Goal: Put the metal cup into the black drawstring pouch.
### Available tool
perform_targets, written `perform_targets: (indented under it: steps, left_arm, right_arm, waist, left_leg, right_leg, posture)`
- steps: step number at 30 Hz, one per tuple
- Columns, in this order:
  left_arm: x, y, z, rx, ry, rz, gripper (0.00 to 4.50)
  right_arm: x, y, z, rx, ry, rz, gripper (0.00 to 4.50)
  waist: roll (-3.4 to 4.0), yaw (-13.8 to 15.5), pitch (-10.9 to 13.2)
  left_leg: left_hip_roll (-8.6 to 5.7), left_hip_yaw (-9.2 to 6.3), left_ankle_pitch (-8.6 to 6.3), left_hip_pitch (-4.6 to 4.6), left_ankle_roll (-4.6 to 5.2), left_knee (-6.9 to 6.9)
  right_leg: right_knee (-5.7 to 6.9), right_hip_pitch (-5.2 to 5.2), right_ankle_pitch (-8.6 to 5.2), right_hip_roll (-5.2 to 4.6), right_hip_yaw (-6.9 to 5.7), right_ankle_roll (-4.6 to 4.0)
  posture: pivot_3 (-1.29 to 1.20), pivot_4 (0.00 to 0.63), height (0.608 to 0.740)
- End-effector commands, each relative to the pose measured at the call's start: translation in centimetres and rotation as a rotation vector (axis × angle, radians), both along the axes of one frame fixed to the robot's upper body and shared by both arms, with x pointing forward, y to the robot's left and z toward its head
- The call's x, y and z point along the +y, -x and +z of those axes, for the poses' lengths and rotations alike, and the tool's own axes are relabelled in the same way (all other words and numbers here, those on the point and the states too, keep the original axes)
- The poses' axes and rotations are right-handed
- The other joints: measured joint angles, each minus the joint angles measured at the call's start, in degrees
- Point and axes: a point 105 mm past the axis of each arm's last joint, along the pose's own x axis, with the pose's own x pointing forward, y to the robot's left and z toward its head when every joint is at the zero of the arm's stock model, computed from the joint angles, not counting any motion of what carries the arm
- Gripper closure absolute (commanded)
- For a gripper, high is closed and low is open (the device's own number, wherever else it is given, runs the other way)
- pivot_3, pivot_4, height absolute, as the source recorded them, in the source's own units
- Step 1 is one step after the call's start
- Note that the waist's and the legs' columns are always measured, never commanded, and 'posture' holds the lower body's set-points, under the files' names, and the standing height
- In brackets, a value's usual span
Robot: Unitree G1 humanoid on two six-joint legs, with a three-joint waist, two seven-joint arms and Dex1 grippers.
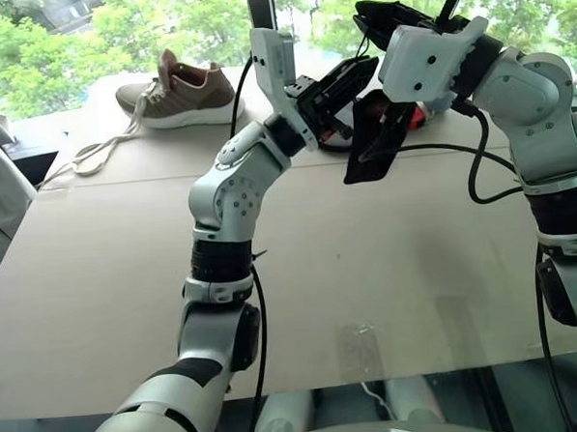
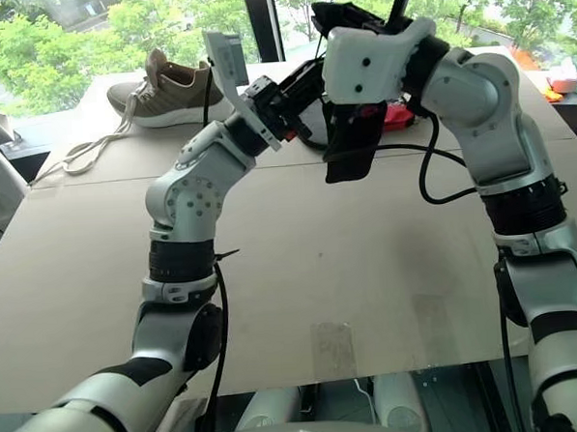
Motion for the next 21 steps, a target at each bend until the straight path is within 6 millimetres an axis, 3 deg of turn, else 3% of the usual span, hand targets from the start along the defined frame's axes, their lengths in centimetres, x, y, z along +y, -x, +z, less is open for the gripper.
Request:
perform_targets:
  steps: [1, 6, 10, 14, 21]
  left_arm:
    - [-0.5, 0.6, -1.2, -0.058, -0.098, 0.009, 4.3]
    - [0.0, -0.6, -6.9, -0.067, -0.367, 0.106, 4.3]
    - [1.6, -1.5, -10.8, -0.015, -0.487, 0.161, 4.3]
    - [2.0, -1.4, -12.8, 0.042, -0.496, 0.156, 4.3]
    - [1.7, -1.4, -13.2, 0.052, -0.46, 0.157, 4.3]
  right_arm:
    - [-0.4, 0.9, 2.3, -0.058, -0.06, 0.012, 4.5]
    - [-1.5, 1.5, 6.2, -0.135, -0.243, 0.027, 4.5]
    - [-3.5, 3.6, 11.1, -0.286, -0.515, 0.079, 4.5]
    - [-4.8, 5.1, 13.4, -0.366, -0.661, 0.117, 4.5]
    - [-4.7, 5.4, 13.5, -0.367, -0.689, 0.149, 4.5]
  waist:
    - [0.01, -0.05, 0.0]
    - [0.01, -0.11, 0.0]
    - [0.01, -0.08, -0.01]
    - [0.01, 0.01, -0.01]
    - [0.01, -0.09, -0.01]
  left_leg:
    - [0.0, 0.0, 0.0, 0.0, 0.0, 0.0]
    - [0.0, 0.08, 0.0, 0.01, 0.0, 0.0]
    - [0.0, 0.21, 0.0, -0.03, -0.01, -0.01]
    - [0.0, 0.26, 0.0, -0.06, 0.0, -0.01]
    - [0.0, 0.33, 0.0, -0.06, 0.0, -0.01]
  right_leg:
    - [0.0, 0.0, 0.0, 0.0, 0.0, 0.0]
    - [0.13, -0.1, 0.0, 0.01, 0.09, -0.01]
    - [0.34, -0.3, 0.0, 0.01, 0.26, -0.02]
    - [0.39, -0.38, 0.0, -0.01, 0.33, -0.02]
    - [0.46, -0.42, 0.0, 0.0, 0.39, -0.02]
  posture:
    - [0.0, 0.15, 0.736]
    - [0.0, 0.15, 0.736]
    - [0.0, 0.15, 0.736]
    - [0.0, 0.15, 0.736]
    - [0.0, 0.15, 0.736]
